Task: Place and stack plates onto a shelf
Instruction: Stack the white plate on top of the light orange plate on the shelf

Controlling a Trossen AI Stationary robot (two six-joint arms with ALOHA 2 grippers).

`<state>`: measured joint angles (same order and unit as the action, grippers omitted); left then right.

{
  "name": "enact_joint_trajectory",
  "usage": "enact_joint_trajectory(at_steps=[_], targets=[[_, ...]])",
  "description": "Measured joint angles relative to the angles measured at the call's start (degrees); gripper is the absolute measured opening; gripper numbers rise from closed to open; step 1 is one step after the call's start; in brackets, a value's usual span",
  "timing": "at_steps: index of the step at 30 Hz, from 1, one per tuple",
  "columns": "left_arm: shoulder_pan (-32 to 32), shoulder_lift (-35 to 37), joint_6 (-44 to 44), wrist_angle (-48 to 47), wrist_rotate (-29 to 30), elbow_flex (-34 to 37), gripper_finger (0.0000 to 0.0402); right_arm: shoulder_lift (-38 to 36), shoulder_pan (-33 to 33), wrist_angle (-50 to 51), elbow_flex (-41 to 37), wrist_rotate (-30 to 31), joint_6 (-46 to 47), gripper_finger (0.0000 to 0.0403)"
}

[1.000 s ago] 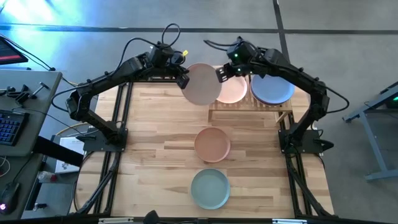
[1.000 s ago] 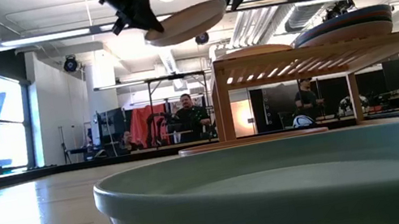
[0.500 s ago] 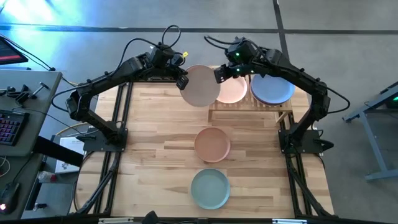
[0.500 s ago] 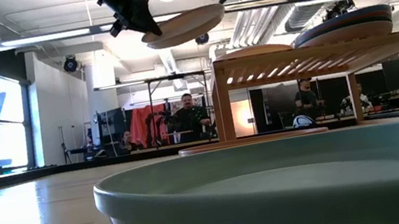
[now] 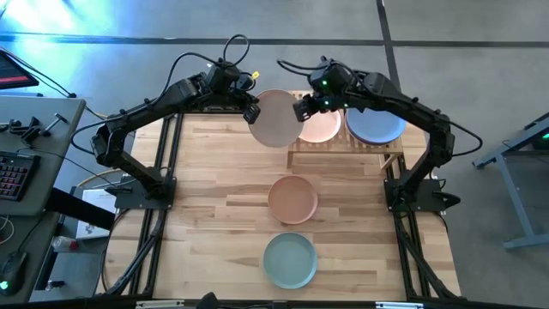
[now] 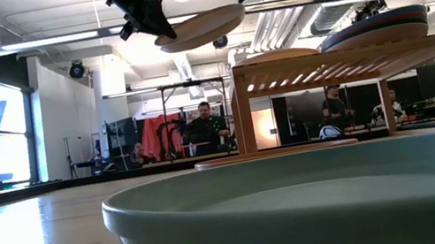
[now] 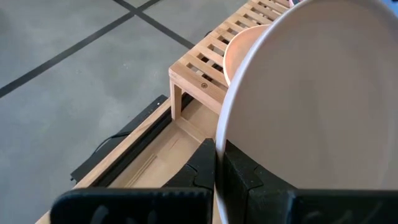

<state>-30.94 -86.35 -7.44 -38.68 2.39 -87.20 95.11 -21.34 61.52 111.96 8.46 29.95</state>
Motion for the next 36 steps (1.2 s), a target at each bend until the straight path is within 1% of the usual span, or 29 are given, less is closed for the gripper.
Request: enact_joint_trajectory(at_steps=[2,5,15,18,21,22,25,28,31,34,36], targets=[[0.4,0.0,0.0,0.0,0.0,0.0,0.0,0.3,0.5,0.5,0.0,0.2,0.0,0.0083],[1.1,0.0,0.0,0.3,0.0,0.0,0.0,0.8,0.8,2.3,0.0,2.2,0.0,0.0083],[2.1,0.0,0.2,1.7,-0.2,0.0,0.0,2.1,1.6,4.1,-0.1,2.7,0.0,0.0081],[2.2,0.0,0.2,1.6,-0.2,0.0,0.0001,2.2,1.7,4.0,-0.1,3.0,0.0,0.0061],[2.2,0.0,1.4,1.8,-0.2,0.0,0.0003,2.2,1.8,3.9,-0.1,2.8,0.1,0.0017],[2.2,0.0,2.0,1.8,-0.1,0.0,0.0005,2.2,1.9,3.9,-0.1,2.9,0.3,0.0009],[2.2,0.0,3.0,1.8,0.4,0.0,0.0012,2.2,1.9,3.9,-0.1,2.6,2.1,0.0014],[2.2,-0.2,3.2,1.7,0.3,0.0,0.0021,2.2,1.9,4.1,-0.1,2.7,2.1,0.0005],[2.2,-0.6,3.3,1.3,-0.6,0.0,0.0032,2.2,1.9,4.2,-0.1,2.7,2.2,0.0006],[2.1,-1.3,5.2,1.0,-1.3,0.0,0.0048,2.2,1.9,4.7,-0.1,2.7,2.1,0.0003],[2.2,-1.8,6.1,1.2,-2.9,0.0,0.0061,2.2,1.9,5.1,-0.1,2.7,2.0,0.0003]])
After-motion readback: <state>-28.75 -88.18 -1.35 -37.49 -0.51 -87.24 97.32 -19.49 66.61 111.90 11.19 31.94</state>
